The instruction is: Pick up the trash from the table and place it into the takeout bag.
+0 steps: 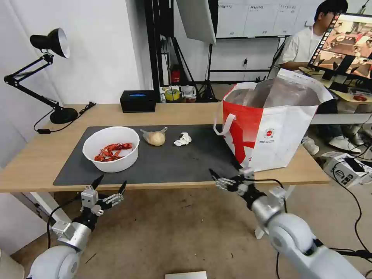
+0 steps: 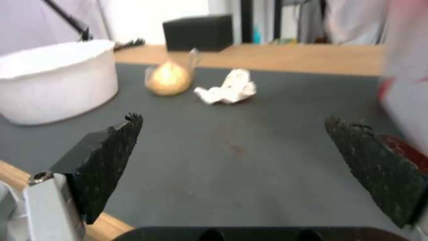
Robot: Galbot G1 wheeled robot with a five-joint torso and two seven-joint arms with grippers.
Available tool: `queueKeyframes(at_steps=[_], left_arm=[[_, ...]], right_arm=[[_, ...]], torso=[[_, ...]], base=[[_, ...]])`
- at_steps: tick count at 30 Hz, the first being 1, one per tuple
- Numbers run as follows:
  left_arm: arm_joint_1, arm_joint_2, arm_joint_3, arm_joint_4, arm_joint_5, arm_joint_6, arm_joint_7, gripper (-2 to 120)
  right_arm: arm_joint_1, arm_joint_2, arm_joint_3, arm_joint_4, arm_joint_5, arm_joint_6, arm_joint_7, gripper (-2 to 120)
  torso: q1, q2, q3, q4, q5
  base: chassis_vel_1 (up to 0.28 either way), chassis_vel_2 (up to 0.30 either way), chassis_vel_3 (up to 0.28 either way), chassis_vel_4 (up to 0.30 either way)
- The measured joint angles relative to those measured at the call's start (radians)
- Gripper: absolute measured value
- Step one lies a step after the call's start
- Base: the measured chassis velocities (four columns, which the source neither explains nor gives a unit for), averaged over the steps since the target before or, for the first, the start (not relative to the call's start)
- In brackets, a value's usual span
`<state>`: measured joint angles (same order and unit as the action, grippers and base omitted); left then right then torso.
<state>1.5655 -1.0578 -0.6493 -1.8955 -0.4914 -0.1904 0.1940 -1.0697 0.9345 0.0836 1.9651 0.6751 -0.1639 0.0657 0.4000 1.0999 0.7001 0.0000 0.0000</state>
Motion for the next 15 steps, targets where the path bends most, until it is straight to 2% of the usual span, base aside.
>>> queueKeyframes(at_steps=[1,5,9,15], left_arm=[[0.002,-0.002,-0.003,-0.002,0.000,0.000,0.000,100],[0.006,-0.004,-0.009,-0.005,0.001,0.000,-0.001,100],[0.010,-0.010,-0.014,-0.012,0.001,0.000,-0.001,100],[0.011,-0.012,-0.015,-0.011,0.004,0.000,-0.001,100]], right_arm=[[0.057,0.008,-0.041,-0.023,0.007,-0.008,0.012,100],[0.140,0.026,-0.100,-0.063,0.020,-0.024,0.035,100],[0.293,0.086,-0.209,-0.164,0.055,-0.059,0.084,100],[0.443,0.167,-0.298,-0.281,0.064,-0.092,0.129,100]], torso=[[0.000,0.000,0.000,0.0001,-0.0001],[0.000,0.000,0.000,0.0001,-0.0003],[0.000,0.000,0.000,0.0001,-0.0004],[0.000,0.000,0.000,0.0002,-0.0003]], base=[[0.000,0.000,0.000,0.000],[0.000,0.000,0.000,0.000],[0.000,0.000,0.000,0.000],[0.000,0.000,0.000,0.000]])
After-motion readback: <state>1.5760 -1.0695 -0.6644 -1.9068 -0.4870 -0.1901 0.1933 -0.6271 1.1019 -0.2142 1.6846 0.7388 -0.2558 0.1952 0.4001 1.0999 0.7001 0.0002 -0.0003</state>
